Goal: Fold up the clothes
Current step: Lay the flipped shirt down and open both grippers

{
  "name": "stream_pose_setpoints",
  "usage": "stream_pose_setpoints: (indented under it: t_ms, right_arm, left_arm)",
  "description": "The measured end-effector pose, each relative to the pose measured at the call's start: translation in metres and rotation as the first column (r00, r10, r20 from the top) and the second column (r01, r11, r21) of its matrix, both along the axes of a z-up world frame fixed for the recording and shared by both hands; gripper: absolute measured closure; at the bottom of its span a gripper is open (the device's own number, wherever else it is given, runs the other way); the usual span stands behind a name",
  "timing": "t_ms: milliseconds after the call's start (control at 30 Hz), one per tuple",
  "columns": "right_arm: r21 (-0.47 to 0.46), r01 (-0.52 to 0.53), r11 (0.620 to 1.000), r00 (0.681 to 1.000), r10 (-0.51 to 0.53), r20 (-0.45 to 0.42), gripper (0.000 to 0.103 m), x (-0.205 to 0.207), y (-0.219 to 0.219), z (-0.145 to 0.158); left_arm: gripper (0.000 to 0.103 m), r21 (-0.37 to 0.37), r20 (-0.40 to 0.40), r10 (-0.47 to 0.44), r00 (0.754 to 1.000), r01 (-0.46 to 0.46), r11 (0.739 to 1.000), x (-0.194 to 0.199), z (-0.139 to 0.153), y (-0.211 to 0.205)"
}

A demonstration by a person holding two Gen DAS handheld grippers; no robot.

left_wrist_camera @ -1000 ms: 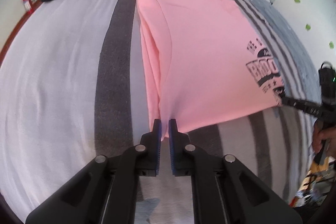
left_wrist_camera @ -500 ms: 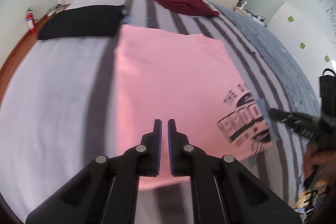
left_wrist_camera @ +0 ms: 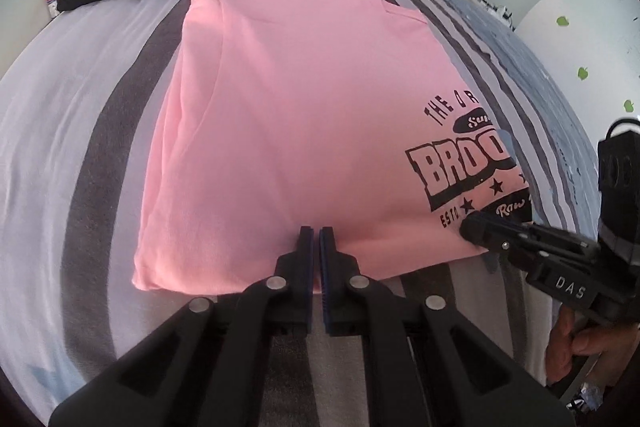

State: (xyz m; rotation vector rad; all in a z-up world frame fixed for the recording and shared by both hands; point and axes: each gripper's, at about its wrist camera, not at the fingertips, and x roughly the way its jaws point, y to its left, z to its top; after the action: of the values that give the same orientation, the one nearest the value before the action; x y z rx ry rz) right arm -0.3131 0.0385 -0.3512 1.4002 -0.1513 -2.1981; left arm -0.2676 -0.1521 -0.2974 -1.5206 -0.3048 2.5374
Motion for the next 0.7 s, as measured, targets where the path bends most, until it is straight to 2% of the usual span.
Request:
stream_pose_setpoints:
  t_ms: [67,167,333,500,533,600,700]
  right_arm:
    - [0.021,0.009,1.000,1.000,-0.009,-0.014,0.097,-0.008,0.002,0.015]
    - [0.027,0.058,0.998,0.995,-0.056,-0.084,0.096,-0.033,0.008,0.035]
    - [0.044,0.127,0.991,0.979,-0.118,-0.164,0.096,-0.097,0.003,0.040]
    - [0.046,0.141,0.989,0.969,-0.129,-0.210,0.096,-0.141,-0.005,0.033]
    - [0.055,0.147,0.988,0.970,-0.133,-0.204,0.096,-0.144,-0.005,0.027]
    - [0.074,0.157,0.985,0.972,-0.140,-0.191,0.096,-0.151,-0.005,0.015]
    - [0.029,0.177,0.984,0.971,-0.169,-0.171,0.097,-0.148,0.005,0.000]
  left_arm:
    - [0.099,0.000,-0.042,0.007,0.999,-0.007,1.000,-0.013,0.017,-0.004]
    - [0.099,-0.003,-0.132,0.042,0.990,-0.043,0.999,-0.050,0.039,-0.016]
    - [0.099,-0.062,-0.234,0.094,0.968,-0.111,0.992,-0.131,0.044,-0.039]
    - [0.099,-0.119,-0.189,0.129,0.974,-0.153,0.981,-0.183,0.012,-0.063]
    - [0.099,-0.112,-0.176,0.146,0.974,-0.167,0.979,-0.188,0.005,-0.067]
    - [0.100,-0.049,-0.155,0.195,0.968,-0.205,0.978,-0.194,-0.004,-0.076]
    - [0.101,0.005,-0.153,0.220,0.964,-0.222,0.975,-0.191,-0.005,-0.085]
